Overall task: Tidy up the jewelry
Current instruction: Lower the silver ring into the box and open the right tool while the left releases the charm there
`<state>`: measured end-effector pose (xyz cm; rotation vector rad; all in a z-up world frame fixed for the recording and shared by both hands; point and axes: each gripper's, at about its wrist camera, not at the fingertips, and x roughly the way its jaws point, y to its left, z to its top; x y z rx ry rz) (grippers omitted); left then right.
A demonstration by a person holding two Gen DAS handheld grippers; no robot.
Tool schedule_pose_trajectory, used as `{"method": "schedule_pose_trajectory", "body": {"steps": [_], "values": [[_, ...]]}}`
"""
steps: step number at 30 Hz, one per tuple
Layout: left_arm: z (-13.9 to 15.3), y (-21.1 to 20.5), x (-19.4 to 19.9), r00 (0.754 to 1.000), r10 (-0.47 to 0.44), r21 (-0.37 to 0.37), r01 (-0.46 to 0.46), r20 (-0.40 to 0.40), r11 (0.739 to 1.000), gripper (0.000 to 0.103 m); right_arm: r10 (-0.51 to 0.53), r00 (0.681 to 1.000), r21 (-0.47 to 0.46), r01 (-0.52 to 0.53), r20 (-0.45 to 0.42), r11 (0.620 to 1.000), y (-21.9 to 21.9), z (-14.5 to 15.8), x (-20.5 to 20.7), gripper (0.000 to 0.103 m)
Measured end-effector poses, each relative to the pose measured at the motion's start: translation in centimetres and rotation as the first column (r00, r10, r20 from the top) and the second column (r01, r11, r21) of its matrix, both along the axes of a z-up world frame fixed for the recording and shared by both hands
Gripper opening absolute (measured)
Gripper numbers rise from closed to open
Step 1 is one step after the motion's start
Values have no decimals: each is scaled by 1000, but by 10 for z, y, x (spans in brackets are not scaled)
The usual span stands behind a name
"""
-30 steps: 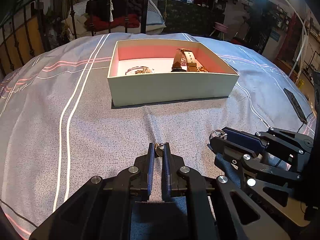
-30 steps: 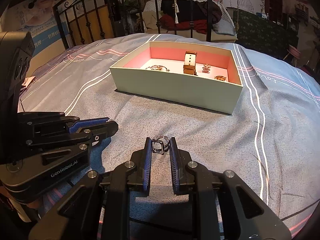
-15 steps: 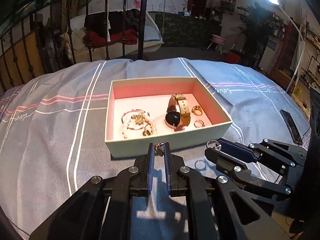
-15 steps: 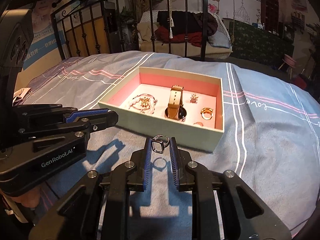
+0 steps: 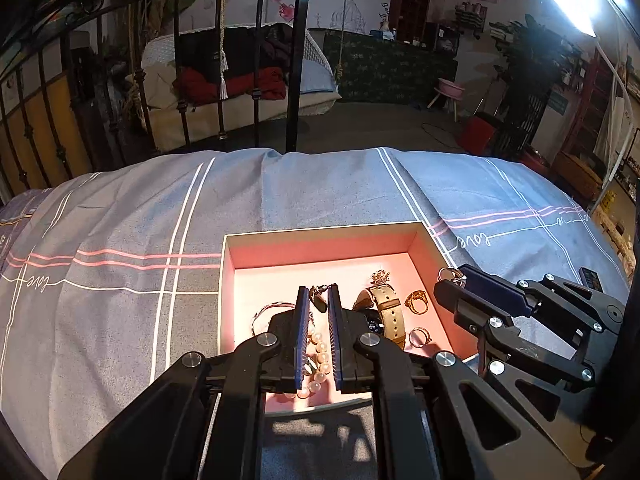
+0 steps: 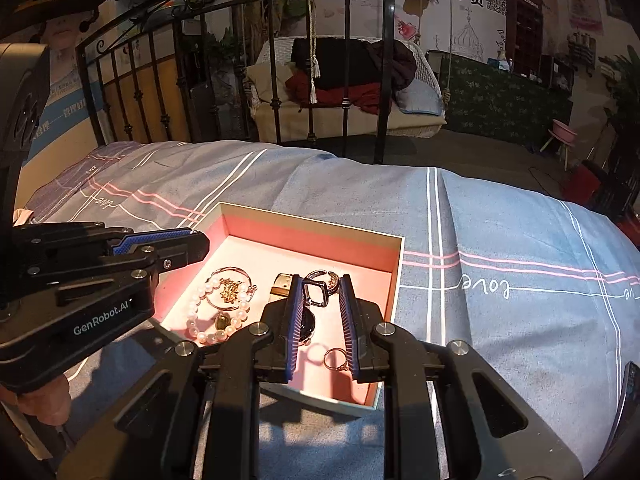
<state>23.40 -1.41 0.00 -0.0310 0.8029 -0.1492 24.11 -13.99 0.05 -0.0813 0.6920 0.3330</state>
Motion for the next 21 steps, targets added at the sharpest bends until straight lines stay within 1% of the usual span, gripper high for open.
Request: {"method": "schedule_pose_trajectory", "body": {"steps": [9,21], "values": [[-18,-5,14,999,0,16,1,-49,1000,9,-8,999,-8,7,-52,1000,-3,-21,20,19],[-34,-4,24,995,1,34,2,-100,999,9,14,996,-23,-16,-88,1000,2,-38,25,19]]}}
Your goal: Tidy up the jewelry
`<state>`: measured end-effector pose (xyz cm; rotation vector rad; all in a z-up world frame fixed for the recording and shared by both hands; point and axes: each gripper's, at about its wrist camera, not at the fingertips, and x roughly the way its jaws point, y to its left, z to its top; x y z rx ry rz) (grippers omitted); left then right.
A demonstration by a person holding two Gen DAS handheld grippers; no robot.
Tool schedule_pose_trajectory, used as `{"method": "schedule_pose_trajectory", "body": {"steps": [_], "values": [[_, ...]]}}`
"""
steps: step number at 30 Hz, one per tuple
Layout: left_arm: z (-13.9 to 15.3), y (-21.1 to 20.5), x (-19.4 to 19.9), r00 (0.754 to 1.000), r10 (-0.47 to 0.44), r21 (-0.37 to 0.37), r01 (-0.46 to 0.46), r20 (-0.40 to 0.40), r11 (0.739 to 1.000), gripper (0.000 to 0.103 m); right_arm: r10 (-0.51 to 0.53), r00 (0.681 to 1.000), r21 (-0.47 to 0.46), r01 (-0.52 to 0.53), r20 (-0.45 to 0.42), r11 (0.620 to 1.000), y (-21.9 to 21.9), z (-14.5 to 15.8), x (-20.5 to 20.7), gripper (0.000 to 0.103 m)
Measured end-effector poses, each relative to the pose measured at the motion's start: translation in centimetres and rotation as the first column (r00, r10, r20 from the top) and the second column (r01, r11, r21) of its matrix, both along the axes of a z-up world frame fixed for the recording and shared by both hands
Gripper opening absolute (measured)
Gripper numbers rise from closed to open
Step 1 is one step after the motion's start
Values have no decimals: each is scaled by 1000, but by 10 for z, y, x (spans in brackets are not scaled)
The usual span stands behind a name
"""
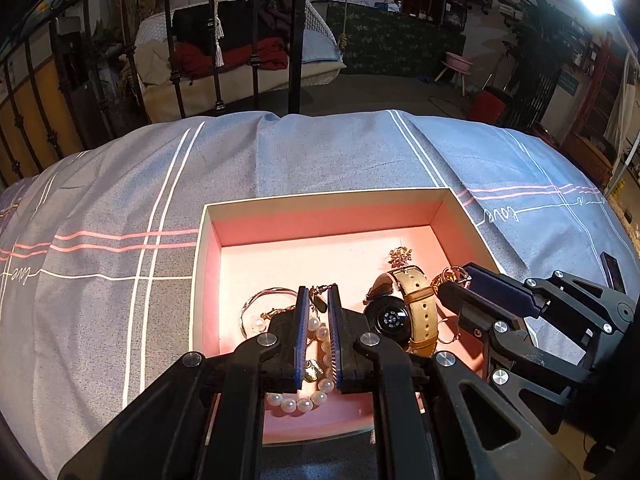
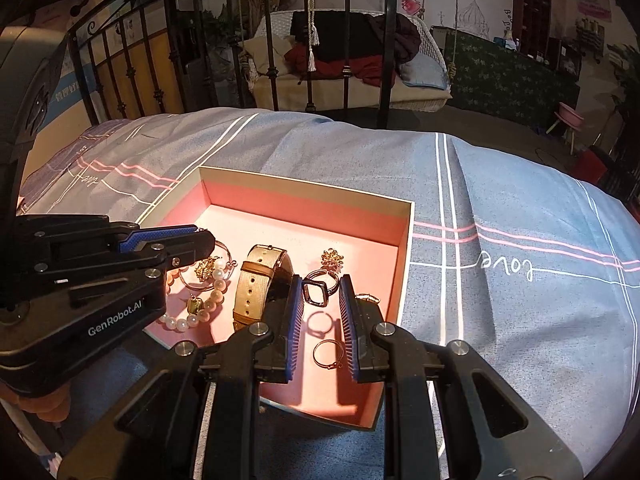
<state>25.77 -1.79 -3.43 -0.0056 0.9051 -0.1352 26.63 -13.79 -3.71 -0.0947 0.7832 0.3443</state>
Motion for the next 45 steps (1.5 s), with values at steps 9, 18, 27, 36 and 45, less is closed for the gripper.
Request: {"method": "schedule_pose_trajectory", "body": {"steps": [9,18,27,36,45], "values": [[-7,0,3,1000,1,4,-1,-25,1000,9,10,1000,-19,-10,-19,1000,4,-7,-1,20],[4,4,-6,1000,5,-21,-5,-6,1000,45,10,1000,-57,-10,-10,998,9,-2,-11,53],[49,16,-91,979,9,-97,11,201,995,83,1,990,-32,4,144,999,-1,13,-89,97],[62,28,-180,909,67,-101,-28,410,995,96,-109,928,50,98,356,994,-29,34,-165,97],[54,27,-190,905,74,-76,-47,418,996,96,-175,893,133,130,415,982,-52,49,-195,97]]}}
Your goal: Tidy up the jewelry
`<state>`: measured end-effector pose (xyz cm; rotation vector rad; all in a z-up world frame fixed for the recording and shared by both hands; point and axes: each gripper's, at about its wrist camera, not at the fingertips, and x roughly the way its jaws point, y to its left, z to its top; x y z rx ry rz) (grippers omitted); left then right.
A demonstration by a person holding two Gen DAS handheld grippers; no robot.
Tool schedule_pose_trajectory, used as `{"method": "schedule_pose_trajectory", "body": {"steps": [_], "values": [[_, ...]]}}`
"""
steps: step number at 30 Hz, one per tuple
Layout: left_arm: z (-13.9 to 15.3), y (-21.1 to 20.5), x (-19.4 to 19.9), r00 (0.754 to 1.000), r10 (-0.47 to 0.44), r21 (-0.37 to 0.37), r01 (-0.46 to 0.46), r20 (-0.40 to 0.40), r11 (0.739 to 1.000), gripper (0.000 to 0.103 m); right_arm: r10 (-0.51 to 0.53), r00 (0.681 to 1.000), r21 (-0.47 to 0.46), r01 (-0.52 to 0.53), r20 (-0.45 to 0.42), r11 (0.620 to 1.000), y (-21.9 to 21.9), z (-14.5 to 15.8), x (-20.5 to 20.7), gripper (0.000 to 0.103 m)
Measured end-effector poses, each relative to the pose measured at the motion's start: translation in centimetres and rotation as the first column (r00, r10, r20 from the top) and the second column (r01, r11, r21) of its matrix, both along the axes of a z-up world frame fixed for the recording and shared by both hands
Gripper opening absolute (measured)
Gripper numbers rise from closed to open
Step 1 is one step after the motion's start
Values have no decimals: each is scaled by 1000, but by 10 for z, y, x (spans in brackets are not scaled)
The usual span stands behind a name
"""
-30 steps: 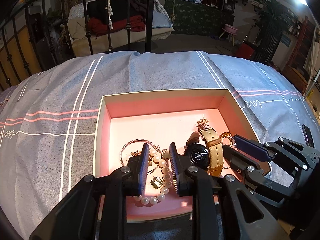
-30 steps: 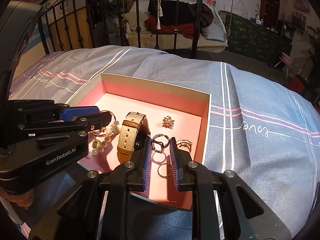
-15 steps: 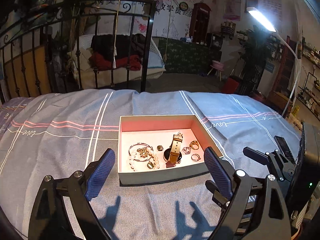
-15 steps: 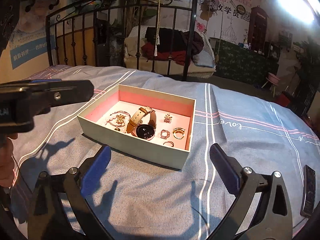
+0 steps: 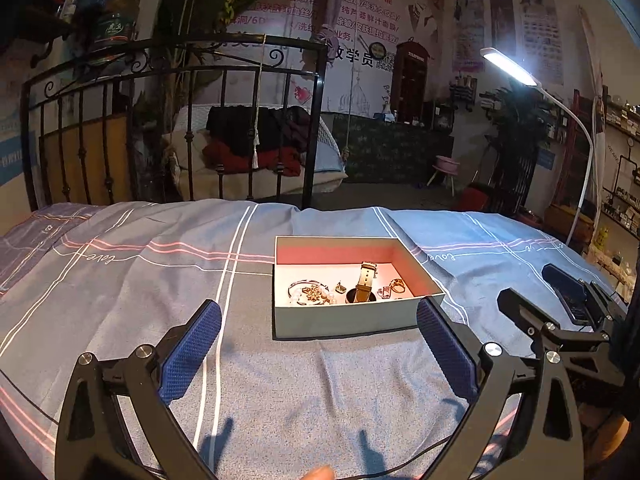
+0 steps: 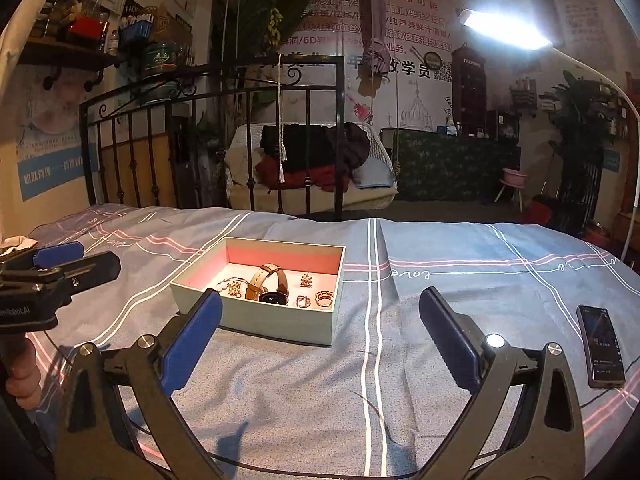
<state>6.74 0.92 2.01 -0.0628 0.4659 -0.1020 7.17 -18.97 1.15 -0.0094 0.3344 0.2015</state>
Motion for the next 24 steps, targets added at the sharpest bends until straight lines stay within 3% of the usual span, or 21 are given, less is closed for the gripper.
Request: {"method": "schedule_pose_trajectory", "body": {"steps": [24], "values": [[-8,-3,-4,1000,-6,28,7,-27,1000,96,8,1000,9,-8,1,1000,1,1,1,97]]}}
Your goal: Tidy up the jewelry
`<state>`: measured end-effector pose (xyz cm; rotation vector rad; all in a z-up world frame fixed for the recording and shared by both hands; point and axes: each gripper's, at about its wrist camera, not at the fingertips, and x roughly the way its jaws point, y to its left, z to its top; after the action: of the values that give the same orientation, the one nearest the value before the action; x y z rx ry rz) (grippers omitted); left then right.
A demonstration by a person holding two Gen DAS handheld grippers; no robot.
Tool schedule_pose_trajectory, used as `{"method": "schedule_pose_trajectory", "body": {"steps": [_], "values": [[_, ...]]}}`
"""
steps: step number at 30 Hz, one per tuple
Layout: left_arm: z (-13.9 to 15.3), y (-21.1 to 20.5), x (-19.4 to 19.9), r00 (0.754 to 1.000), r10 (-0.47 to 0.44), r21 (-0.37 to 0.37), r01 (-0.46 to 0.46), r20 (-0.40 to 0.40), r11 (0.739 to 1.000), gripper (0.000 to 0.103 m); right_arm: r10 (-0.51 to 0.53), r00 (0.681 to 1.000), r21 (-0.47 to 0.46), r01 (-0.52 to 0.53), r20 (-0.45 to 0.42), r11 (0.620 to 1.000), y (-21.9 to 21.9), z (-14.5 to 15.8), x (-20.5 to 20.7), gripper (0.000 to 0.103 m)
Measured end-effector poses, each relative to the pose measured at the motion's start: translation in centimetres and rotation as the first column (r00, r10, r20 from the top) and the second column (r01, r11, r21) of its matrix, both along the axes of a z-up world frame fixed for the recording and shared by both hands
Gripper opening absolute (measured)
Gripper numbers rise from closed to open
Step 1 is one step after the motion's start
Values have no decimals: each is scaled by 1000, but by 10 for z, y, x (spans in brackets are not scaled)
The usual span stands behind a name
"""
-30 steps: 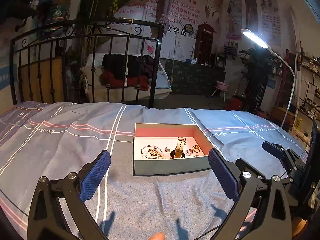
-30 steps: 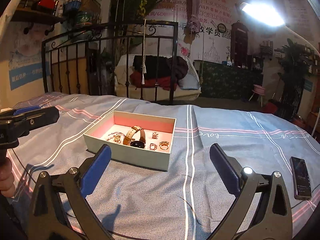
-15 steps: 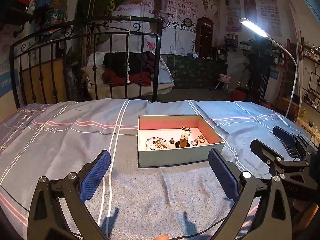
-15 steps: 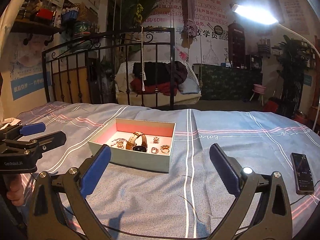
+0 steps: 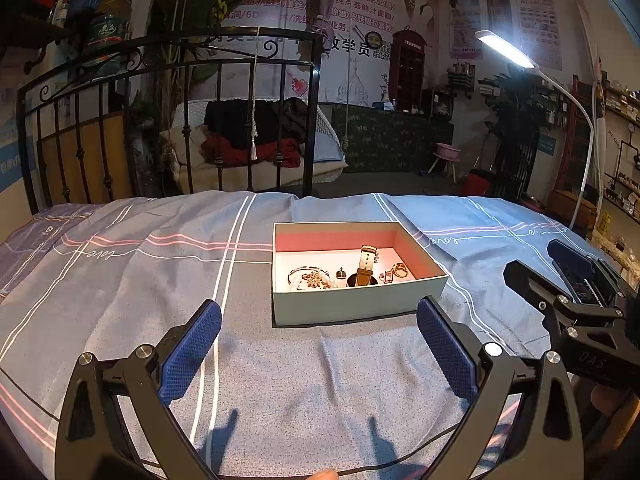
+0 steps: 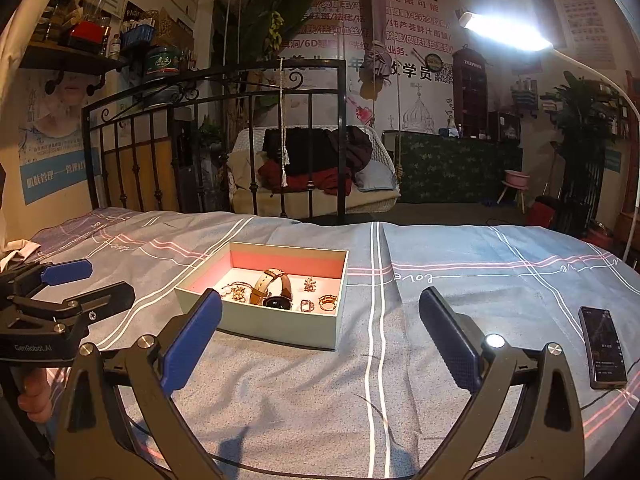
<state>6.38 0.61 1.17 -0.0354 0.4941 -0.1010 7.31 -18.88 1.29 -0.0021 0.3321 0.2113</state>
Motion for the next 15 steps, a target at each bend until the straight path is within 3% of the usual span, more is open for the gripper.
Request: {"method": "schedule_pose_trajectory", "body": {"steps": [11,15], "values": [[-2,-5,0,1000,7,44,-7,2,999,96,10,1000,1,-10,-11,1000,0,0,0,97],[-1,-5,-1,1000,-2,27,2,2,1000,96,11,1000,-1,-11,-12,1000,0,0,0,97]]}}
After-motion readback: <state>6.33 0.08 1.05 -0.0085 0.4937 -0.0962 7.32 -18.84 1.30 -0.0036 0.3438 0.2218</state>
